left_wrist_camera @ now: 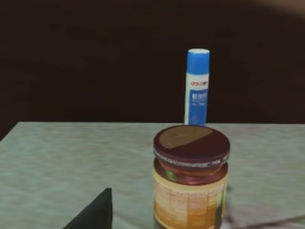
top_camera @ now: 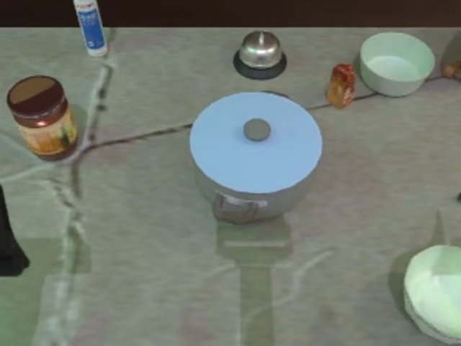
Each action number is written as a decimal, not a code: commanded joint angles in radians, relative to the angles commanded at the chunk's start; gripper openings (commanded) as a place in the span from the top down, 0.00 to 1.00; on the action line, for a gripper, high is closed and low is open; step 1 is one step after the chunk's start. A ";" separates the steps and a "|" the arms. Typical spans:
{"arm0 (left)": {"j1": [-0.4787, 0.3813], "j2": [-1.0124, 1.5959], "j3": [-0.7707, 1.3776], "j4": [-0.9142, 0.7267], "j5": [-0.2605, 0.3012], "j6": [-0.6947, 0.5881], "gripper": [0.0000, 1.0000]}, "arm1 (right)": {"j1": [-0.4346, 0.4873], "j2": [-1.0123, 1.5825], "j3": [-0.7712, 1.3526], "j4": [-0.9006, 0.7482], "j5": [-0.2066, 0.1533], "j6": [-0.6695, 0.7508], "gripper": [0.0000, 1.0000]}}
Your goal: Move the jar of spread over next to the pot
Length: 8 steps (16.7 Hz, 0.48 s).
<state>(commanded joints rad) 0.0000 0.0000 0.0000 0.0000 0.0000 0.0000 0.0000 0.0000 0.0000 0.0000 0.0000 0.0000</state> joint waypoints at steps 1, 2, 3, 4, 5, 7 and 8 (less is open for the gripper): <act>0.000 0.000 0.000 0.000 0.000 0.000 0.00 | 0.000 0.000 0.000 0.000 0.000 0.000 0.00; 0.000 0.000 0.000 0.000 0.000 0.000 0.00 | 0.000 0.000 0.000 0.000 0.000 0.000 0.00; 0.001 0.007 0.009 -0.004 0.000 0.003 0.00 | 0.000 0.000 0.000 0.000 0.000 0.000 0.00; 0.001 0.023 0.027 -0.013 -0.001 0.009 0.00 | 0.000 0.000 0.000 0.000 0.000 0.000 0.00; 0.003 0.046 0.055 -0.027 -0.002 0.018 0.00 | 0.000 0.000 0.000 0.000 0.000 0.000 0.00; 0.005 0.122 0.140 -0.073 -0.004 0.047 0.00 | 0.000 0.000 0.000 0.000 0.000 0.000 0.00; 0.006 0.171 0.193 -0.103 -0.005 0.065 0.00 | 0.000 0.000 0.000 0.000 0.000 0.000 0.00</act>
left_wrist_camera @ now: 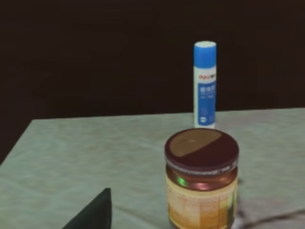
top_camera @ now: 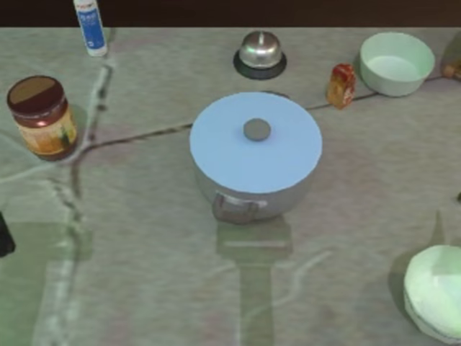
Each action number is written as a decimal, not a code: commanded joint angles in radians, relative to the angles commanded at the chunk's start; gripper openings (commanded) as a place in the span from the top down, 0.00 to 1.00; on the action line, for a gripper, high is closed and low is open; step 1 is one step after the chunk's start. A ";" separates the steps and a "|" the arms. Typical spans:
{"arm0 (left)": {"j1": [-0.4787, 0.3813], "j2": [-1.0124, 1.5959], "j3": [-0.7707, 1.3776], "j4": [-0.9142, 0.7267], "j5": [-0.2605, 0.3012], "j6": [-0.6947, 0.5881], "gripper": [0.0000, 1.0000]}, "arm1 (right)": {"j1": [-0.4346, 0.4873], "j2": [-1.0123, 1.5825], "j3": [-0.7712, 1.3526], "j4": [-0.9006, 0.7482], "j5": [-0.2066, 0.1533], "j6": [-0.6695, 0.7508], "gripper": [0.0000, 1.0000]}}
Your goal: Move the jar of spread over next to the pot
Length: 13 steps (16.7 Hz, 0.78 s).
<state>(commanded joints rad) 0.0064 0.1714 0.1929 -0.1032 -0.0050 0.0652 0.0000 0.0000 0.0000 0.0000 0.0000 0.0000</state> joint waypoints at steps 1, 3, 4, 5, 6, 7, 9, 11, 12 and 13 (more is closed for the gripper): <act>0.001 0.056 0.060 -0.035 -0.001 0.021 0.00 | 0.000 0.000 0.000 0.000 0.000 0.000 0.00; 0.002 0.191 0.198 -0.118 -0.002 0.071 0.00 | 0.000 0.000 0.000 0.000 0.000 0.000 0.00; 0.002 0.268 0.276 -0.165 -0.002 0.100 0.00 | 0.000 0.000 0.000 0.000 0.000 0.000 0.00; 0.002 0.349 0.357 -0.216 -0.002 0.130 0.00 | 0.000 0.000 0.000 0.000 0.000 0.000 0.00; 0.002 0.435 0.441 -0.269 -0.001 0.162 0.00 | 0.000 0.000 0.000 0.000 0.000 0.000 0.00; 0.002 0.525 0.530 -0.326 -0.001 0.196 0.00 | 0.000 0.000 0.000 0.000 0.000 0.000 0.00; 0.000 0.715 0.713 -0.444 0.000 0.266 0.00 | 0.000 0.000 0.000 0.000 0.000 0.000 0.00; -0.002 0.913 0.903 -0.567 0.002 0.340 0.00 | 0.000 0.000 0.000 0.000 0.000 0.000 0.00; -0.003 1.013 0.999 -0.630 0.003 0.377 0.00 | 0.000 0.000 0.000 0.000 0.000 0.000 0.00; -0.004 1.114 1.095 -0.693 0.004 0.415 0.00 | 0.000 0.000 0.000 0.000 0.000 0.000 0.00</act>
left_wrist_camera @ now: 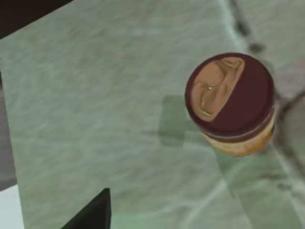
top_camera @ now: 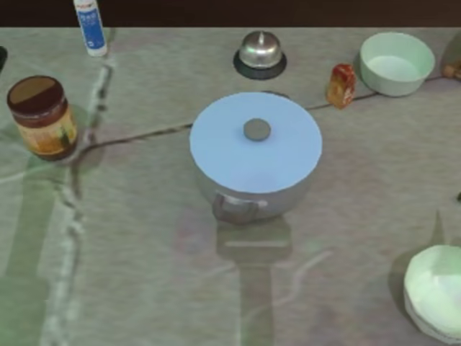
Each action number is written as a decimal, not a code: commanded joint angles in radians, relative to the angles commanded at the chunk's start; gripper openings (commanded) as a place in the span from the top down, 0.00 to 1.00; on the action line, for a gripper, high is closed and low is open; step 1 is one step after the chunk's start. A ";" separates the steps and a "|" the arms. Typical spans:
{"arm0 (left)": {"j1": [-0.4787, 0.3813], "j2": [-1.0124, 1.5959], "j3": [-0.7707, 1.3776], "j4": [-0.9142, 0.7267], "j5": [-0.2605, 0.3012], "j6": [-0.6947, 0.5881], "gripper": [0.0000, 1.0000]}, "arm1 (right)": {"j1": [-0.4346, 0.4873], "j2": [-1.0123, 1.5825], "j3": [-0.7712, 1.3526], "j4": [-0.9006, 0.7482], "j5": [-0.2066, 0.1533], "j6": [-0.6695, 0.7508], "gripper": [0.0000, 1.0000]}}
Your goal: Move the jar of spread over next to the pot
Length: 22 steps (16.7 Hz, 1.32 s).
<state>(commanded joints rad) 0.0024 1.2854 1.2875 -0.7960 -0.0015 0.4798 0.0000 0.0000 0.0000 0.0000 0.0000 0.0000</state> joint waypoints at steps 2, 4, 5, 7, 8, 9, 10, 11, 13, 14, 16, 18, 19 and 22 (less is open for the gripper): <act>-0.003 0.199 0.189 -0.124 0.002 0.074 0.00 | 0.000 0.000 0.000 0.000 0.000 0.000 0.00; -0.005 0.392 0.372 -0.244 0.004 0.145 0.00 | 0.000 0.000 0.000 0.000 0.000 0.000 0.00; -0.006 0.484 0.459 -0.301 0.005 0.179 0.00 | 0.000 0.000 0.000 0.000 0.000 0.000 0.00; -0.008 0.659 0.624 -0.409 0.006 0.244 0.00 | 0.000 0.000 0.000 0.000 0.000 0.000 0.00; -0.009 0.738 0.700 -0.459 0.007 0.274 0.00 | 0.000 0.000 0.000 0.000 0.000 0.000 0.00; -0.010 0.814 0.772 -0.505 0.007 0.301 0.00 | 0.000 0.000 0.000 0.000 0.000 0.000 0.00; -0.011 0.883 0.839 -0.548 0.008 0.327 0.00 | 0.000 0.000 0.000 0.000 0.000 0.000 0.00; -0.012 0.948 0.900 -0.588 0.008 0.351 0.00 | 0.000 0.000 0.000 0.000 0.000 0.000 0.00; -0.012 1.052 1.001 -0.652 0.008 0.390 0.00 | 0.000 0.000 0.000 0.000 0.000 0.000 0.00; -0.013 1.093 1.041 -0.677 0.008 0.405 0.00 | 0.000 0.000 0.000 0.000 0.000 0.000 0.00; -0.013 1.150 1.096 -0.712 0.007 0.426 0.00 | 0.000 0.000 0.000 0.000 0.000 0.000 0.00; -0.013 1.168 1.115 -0.723 0.007 0.433 0.00 | 0.000 0.000 0.000 0.000 0.000 0.000 0.00; -0.013 1.168 1.115 -0.723 0.007 0.433 0.00 | 0.000 0.000 0.000 0.000 0.000 0.000 0.00; -0.013 1.168 1.115 -0.723 0.007 0.433 0.00 | 0.000 0.000 0.000 0.000 0.000 0.000 0.00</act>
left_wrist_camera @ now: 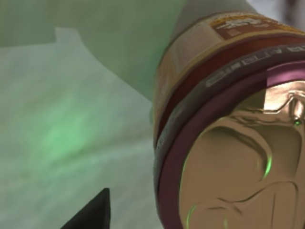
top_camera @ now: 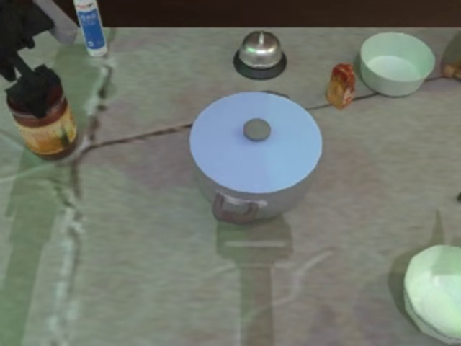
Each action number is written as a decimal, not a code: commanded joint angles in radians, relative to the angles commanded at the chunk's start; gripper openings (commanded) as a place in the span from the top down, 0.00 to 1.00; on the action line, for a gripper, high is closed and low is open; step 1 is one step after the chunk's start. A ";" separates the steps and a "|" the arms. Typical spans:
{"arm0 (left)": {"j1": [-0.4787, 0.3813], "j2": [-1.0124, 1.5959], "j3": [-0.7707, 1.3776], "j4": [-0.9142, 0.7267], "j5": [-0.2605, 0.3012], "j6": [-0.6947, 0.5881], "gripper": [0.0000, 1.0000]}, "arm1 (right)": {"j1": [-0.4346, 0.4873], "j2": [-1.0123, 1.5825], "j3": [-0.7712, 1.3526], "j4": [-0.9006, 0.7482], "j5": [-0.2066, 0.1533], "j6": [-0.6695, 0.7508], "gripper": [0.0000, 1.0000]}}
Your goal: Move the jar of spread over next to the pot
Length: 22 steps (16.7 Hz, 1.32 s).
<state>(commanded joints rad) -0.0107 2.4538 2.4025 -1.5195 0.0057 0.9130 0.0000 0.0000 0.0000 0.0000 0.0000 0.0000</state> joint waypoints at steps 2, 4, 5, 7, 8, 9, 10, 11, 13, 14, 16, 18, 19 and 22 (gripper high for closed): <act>0.004 -0.001 -0.006 0.005 0.000 0.000 0.00 | 0.000 0.000 0.000 0.000 0.000 0.000 0.00; 0.001 -0.007 -0.044 0.043 0.000 0.002 0.00 | 0.000 0.000 0.000 0.000 0.000 0.000 0.00; 0.001 -0.011 -0.079 0.073 0.000 0.001 0.00 | 0.000 0.000 0.000 0.000 0.000 0.000 0.00; 0.001 -0.019 -0.167 0.144 0.000 0.001 0.00 | 0.000 0.000 0.000 0.000 0.000 0.000 0.00; 0.001 -0.022 -0.202 0.178 0.000 0.001 0.00 | 0.000 0.000 0.000 0.000 0.000 0.000 0.00; 0.001 -0.024 -0.227 0.202 0.000 0.001 0.00 | 0.000 0.000 0.000 0.000 0.000 0.000 0.00; 0.001 -0.025 -0.241 0.216 0.000 0.001 0.00 | 0.000 0.000 0.000 0.000 0.000 0.000 0.00; 0.001 -0.025 -0.244 0.219 0.000 0.001 0.00 | 0.000 0.000 0.000 0.000 0.000 0.000 0.00; 0.001 -0.025 -0.244 0.219 0.000 0.001 0.00 | 0.000 0.000 0.000 0.000 0.000 0.000 0.00; 0.001 -0.025 -0.244 0.219 0.000 0.001 0.00 | 0.000 0.000 0.000 0.000 0.000 0.000 0.00; 0.001 -0.025 -0.244 0.219 0.000 0.001 0.15 | 0.000 0.000 0.000 0.000 0.000 0.000 0.00; 0.001 -0.025 -0.244 0.219 0.000 0.001 0.30 | 0.000 0.000 0.000 0.000 0.000 0.000 0.00; 0.001 -0.025 -0.244 0.219 0.000 0.001 0.38 | 0.000 0.000 0.000 0.000 0.000 0.000 0.00; 0.001 -0.025 -0.244 0.219 0.000 0.001 0.60 | 0.000 0.000 0.000 0.000 0.000 0.000 0.00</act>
<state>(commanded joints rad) -0.0094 2.4283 2.1581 -1.3006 0.0054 0.9140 0.0000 0.0000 0.0000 0.0000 0.0000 0.0000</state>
